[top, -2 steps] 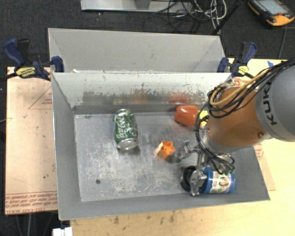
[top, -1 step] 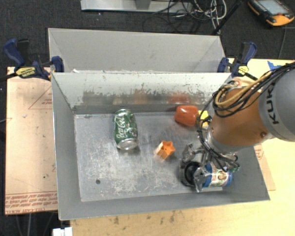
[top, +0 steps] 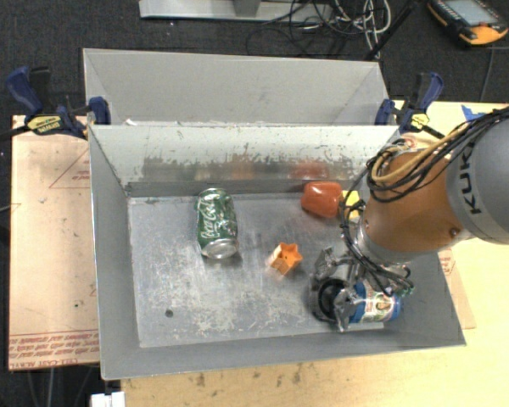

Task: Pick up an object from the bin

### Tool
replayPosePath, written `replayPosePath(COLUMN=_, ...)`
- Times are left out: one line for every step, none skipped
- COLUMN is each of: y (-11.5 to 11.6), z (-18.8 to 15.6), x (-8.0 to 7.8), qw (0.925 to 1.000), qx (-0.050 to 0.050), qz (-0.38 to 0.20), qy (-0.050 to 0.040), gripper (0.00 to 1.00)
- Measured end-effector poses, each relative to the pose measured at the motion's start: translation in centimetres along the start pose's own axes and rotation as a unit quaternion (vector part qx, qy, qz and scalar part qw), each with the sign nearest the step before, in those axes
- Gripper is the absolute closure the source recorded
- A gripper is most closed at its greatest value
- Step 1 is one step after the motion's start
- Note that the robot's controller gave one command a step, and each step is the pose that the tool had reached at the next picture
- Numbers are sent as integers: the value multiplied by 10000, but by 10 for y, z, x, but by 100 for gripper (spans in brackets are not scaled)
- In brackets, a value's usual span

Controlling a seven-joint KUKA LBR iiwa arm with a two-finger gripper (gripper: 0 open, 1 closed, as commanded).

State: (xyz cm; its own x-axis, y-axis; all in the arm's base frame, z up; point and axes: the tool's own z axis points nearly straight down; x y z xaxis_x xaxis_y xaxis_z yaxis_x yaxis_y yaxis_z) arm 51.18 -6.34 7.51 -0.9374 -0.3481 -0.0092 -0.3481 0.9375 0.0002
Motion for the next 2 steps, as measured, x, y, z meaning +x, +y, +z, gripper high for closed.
replayPosePath(y=3, z=0, x=8, qw=9984, qx=7, qz=-562, qy=-58, gripper=100)
replayPosePath(y=22, z=-145, x=-8, qw=9955, qx=-1, qz=-944, qy=24, gripper=100)
